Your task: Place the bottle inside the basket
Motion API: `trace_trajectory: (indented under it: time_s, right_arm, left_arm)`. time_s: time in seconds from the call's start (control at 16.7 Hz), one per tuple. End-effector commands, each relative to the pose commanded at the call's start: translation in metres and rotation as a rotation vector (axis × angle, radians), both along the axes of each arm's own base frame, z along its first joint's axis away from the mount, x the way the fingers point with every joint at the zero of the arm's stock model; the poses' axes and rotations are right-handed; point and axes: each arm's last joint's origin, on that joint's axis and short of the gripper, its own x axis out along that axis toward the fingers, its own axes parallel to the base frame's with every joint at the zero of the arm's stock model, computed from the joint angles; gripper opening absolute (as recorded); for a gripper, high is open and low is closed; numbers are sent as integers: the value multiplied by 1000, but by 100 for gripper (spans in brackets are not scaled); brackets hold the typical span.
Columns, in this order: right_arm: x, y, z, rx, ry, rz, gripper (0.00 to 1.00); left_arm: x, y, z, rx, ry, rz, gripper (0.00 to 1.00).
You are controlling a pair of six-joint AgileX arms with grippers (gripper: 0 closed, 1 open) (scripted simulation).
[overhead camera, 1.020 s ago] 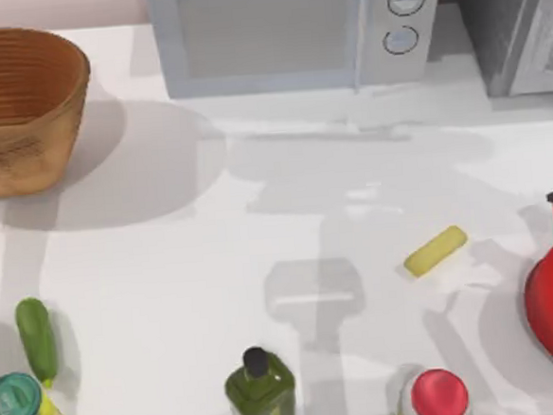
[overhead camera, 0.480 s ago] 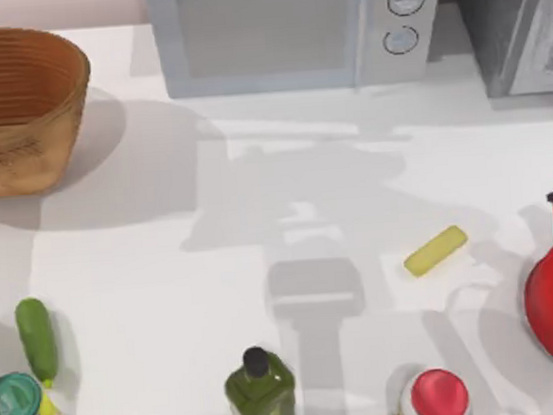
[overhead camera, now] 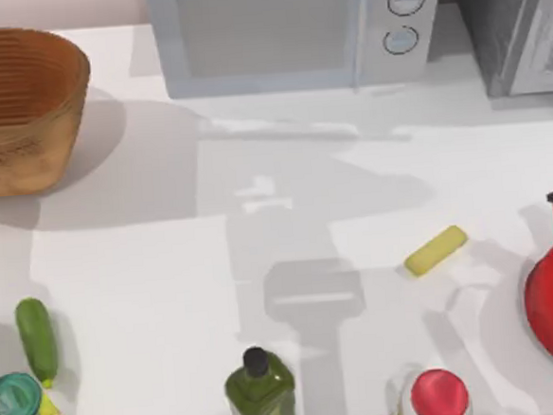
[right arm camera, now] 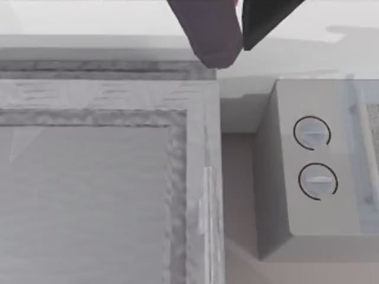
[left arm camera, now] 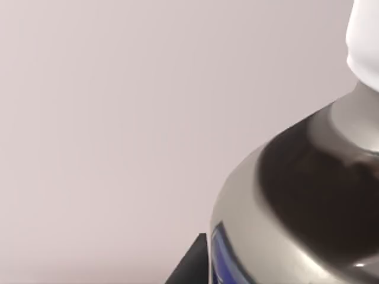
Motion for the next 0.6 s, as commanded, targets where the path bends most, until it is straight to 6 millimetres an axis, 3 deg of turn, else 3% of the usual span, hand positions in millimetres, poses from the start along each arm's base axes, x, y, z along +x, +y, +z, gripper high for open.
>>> trace_trajectory:
  time_s: [0.18, 0.42, 0.6]
  right_arm:
    - [0, 0, 0, 0, 0, 0, 100]
    - [0, 0, 0, 0, 0, 0, 100]
    - [0, 0, 0, 0, 0, 0, 100]
  left_arm:
    - [13, 1, -15, -1, -2, 2, 0]
    - [15, 0, -17, -1, -2, 1, 0]
    - [15, 0, -17, -1, -2, 1, 23]
